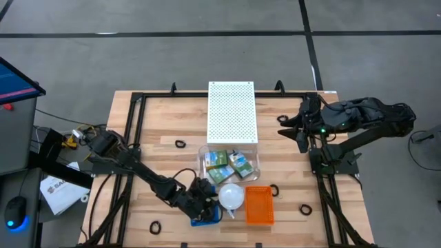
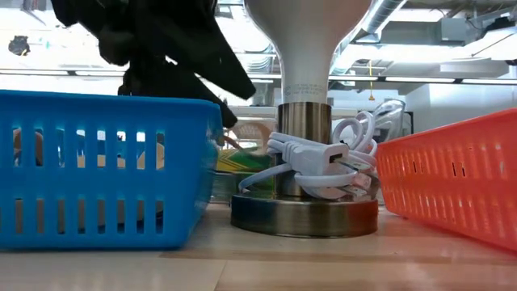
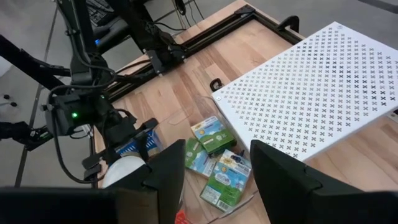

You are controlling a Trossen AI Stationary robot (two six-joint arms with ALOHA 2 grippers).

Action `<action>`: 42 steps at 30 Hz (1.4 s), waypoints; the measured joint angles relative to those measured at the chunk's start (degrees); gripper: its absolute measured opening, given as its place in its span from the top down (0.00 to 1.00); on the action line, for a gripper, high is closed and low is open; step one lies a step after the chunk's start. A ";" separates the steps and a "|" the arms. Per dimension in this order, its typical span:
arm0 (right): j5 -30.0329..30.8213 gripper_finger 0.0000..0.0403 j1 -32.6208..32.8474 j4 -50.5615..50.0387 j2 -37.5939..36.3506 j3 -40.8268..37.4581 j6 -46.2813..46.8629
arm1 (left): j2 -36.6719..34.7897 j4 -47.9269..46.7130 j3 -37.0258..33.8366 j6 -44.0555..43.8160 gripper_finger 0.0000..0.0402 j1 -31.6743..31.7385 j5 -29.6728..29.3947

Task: Pick & Place Office Desk Supplies
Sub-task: Put the brown rubberband into the blue bin

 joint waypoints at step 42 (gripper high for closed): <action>-0.06 0.56 0.00 0.05 0.02 0.00 0.19 | -0.70 3.99 -0.01 1.04 1.00 0.76 1.85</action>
